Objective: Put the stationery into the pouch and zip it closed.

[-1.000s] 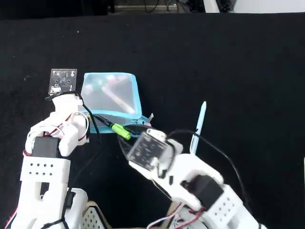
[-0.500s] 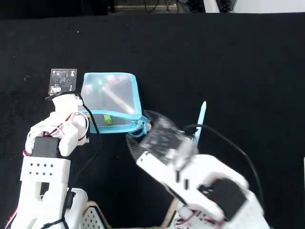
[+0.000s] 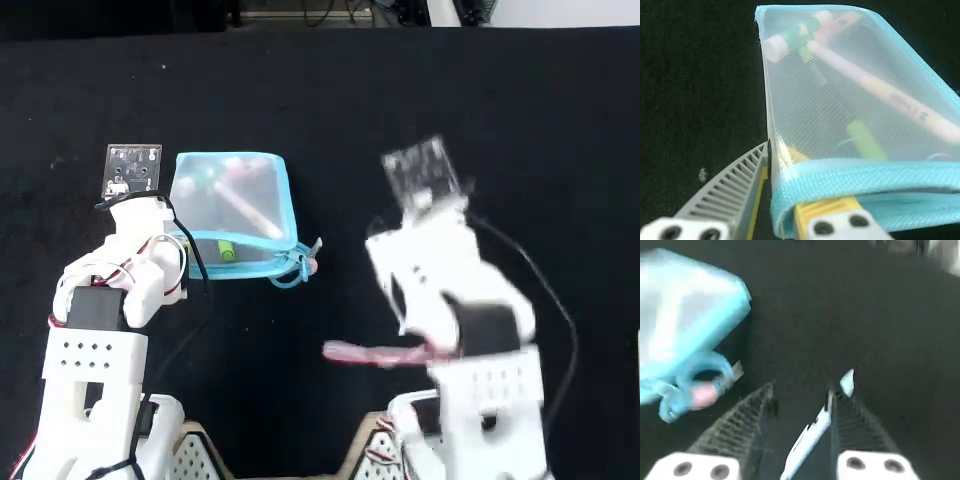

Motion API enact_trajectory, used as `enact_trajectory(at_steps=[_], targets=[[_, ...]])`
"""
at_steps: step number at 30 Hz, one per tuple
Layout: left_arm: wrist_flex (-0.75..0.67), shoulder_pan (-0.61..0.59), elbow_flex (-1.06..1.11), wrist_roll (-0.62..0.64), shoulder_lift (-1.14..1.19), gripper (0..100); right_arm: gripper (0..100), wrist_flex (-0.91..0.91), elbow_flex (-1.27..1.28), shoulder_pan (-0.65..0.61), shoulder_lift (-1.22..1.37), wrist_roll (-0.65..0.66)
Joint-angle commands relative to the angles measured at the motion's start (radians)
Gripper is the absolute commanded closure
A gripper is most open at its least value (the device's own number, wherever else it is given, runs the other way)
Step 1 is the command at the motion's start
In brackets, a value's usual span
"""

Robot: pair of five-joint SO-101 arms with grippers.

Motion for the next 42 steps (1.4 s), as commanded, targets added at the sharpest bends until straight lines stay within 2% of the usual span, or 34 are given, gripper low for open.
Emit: enact_trajectory(at_steps=[1,8,19,28,40,42], targets=[[0.009,-0.012,-0.005,0.005,0.005,97,85.5,-0.003,-0.127,0.120,0.216,-0.101],[0.009,-0.012,-0.005,0.005,0.005,97,85.3,0.005,-0.282,0.232,0.558,-0.196],[0.009,-0.012,-0.005,0.005,0.005,97,85.3,0.002,-0.450,0.233,0.920,-0.206],[0.009,-0.012,-0.005,0.005,0.005,97,85.3,-0.002,-0.627,0.233,1.188,-0.319],[0.009,-0.012,-0.005,0.005,0.005,97,85.8,0.003,-0.794,0.233,1.432,-0.316],[0.009,-0.012,-0.004,0.005,0.005,97,88.8,0.005,-0.794,0.236,1.443,-0.315]])
